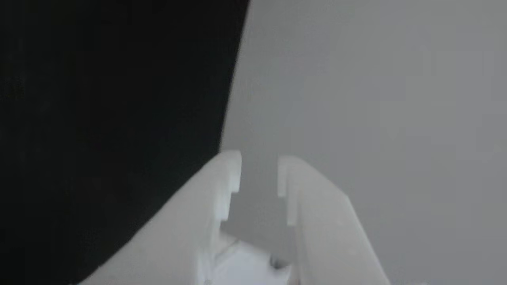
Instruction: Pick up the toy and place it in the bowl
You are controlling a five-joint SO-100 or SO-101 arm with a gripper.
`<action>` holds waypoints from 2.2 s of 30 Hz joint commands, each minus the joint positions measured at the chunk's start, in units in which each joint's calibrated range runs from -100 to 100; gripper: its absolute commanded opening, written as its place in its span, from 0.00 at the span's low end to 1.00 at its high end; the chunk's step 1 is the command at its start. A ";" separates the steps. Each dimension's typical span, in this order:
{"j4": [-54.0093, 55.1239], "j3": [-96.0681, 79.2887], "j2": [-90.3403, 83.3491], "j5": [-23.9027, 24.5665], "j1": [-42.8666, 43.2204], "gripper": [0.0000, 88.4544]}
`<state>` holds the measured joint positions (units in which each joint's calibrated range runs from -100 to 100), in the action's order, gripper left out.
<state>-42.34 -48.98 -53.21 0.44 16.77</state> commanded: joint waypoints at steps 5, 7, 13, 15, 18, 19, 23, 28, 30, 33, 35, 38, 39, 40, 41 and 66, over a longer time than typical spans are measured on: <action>2.80 -7.66 -9.20 4.52 -16.98 0.03; 4.66 -12.44 -11.36 4.52 -17.65 0.03; 8.64 -30.65 -24.87 4.52 -18.07 0.03; 8.47 -34.79 -28.62 4.26 -17.73 0.03; 7.79 -40.65 -33.46 4.10 -17.31 0.03; 7.71 -42.00 -34.37 4.10 -17.31 0.03; 5.76 -46.33 -37.87 4.00 -17.23 0.03; 1.44 -49.57 -42.38 3.89 -17.23 0.03; -0.34 -50.56 -44.04 3.84 -17.31 0.03; -4.06 -50.56 -46.04 3.32 -17.31 0.03; -4.66 -50.56 -46.13 1.75 -17.31 0.03; -9.40 -50.56 -46.13 -0.18 -17.31 0.03; -10.33 -50.56 -46.13 -0.18 -17.40 0.03; -10.67 -50.56 -46.13 -0.18 -17.40 0.03; -10.75 -50.56 -46.13 -0.12 -17.40 0.03; -10.75 -50.56 -46.13 0.14 -17.48 0.03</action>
<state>-52.89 -98.77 -98.67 0.59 -0.54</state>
